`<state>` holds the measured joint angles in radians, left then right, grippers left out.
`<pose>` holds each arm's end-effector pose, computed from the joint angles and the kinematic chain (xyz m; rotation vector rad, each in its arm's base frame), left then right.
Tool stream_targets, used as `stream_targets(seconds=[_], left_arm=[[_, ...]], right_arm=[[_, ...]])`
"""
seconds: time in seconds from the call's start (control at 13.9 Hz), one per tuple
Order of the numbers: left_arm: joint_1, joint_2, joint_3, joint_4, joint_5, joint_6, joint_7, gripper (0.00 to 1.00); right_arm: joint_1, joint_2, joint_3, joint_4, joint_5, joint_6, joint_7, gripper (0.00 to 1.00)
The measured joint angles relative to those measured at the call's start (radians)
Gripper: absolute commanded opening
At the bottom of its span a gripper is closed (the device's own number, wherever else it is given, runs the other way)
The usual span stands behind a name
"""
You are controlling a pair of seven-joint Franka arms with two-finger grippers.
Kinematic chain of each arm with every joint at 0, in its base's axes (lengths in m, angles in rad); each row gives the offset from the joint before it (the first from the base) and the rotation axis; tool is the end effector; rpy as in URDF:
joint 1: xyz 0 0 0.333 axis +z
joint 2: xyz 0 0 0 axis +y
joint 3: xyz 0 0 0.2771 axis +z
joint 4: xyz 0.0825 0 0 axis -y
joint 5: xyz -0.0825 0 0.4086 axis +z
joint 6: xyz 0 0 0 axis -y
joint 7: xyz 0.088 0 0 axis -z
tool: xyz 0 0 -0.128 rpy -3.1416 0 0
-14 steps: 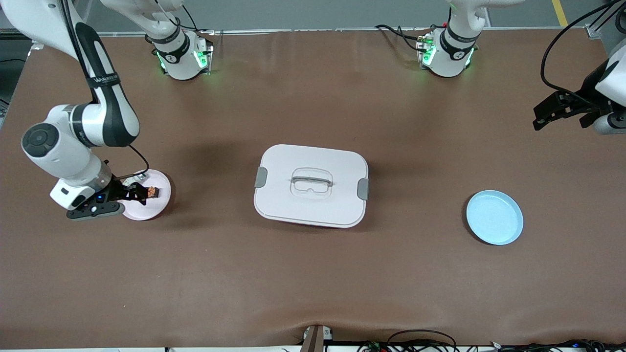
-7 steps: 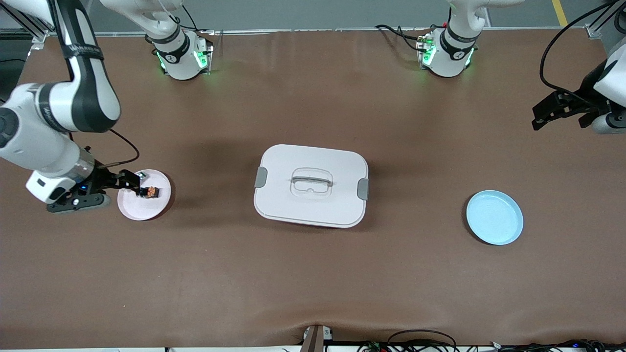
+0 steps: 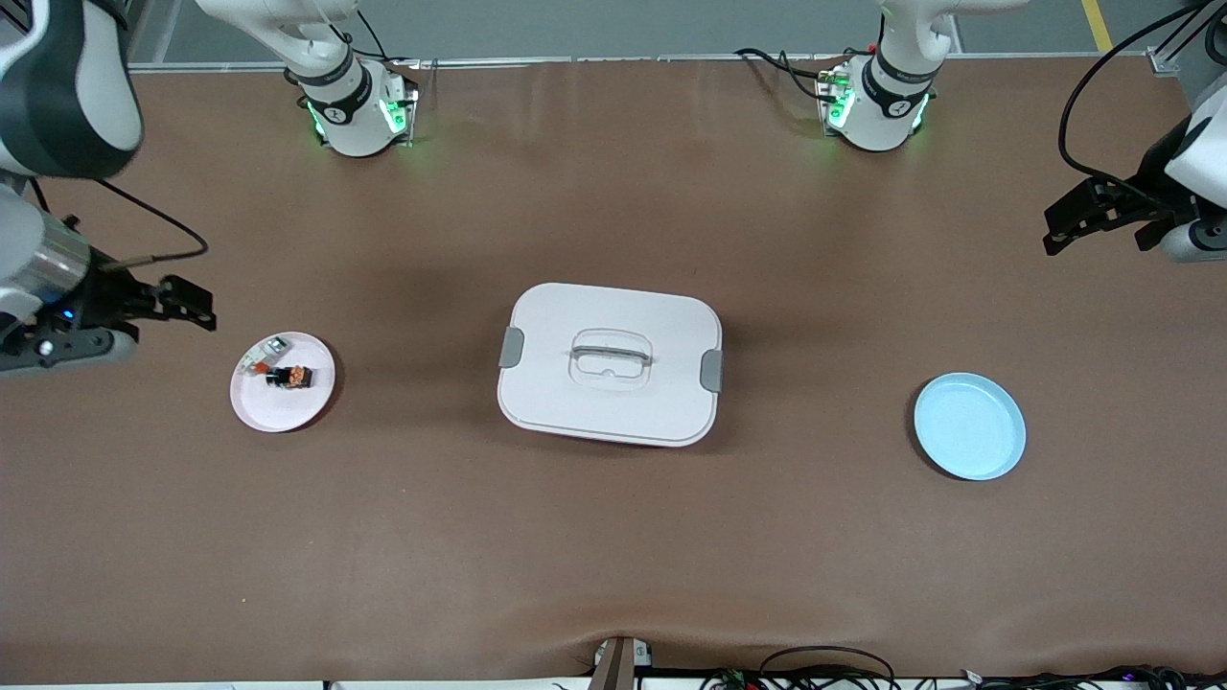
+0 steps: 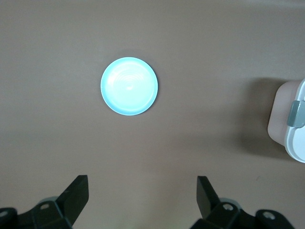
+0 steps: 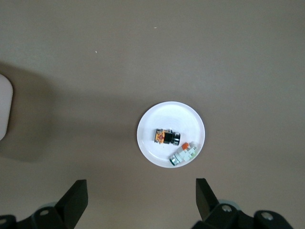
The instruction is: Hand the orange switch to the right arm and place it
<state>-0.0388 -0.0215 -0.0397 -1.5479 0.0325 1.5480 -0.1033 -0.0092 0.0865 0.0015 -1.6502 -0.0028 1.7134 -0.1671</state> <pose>0.5704 -0.0408 0.5864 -3.1099 -0.0403 -0.0381 0.6077 -0.0050 0.4858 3.1308 0.2507 -0.0368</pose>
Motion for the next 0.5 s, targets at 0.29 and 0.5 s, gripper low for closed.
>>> stream_targets(seconds=[0.29, 0.5], left_arm=[[0.002, 0.000, 0.001, 0.001, 0.000, 0.000, 0.000, 1.00], [0.005, 0.000, 0.001, 0.001, 0.000, 0.000, 0.000, 1.00]], right_arm=[[-0.001, -0.010, -0.008, 0.104, 0.000, -0.107, 0.003, 1.00], [-0.001, -0.010, -0.006, 0.142, 0.001, -0.153, 0.081, 1.00]])
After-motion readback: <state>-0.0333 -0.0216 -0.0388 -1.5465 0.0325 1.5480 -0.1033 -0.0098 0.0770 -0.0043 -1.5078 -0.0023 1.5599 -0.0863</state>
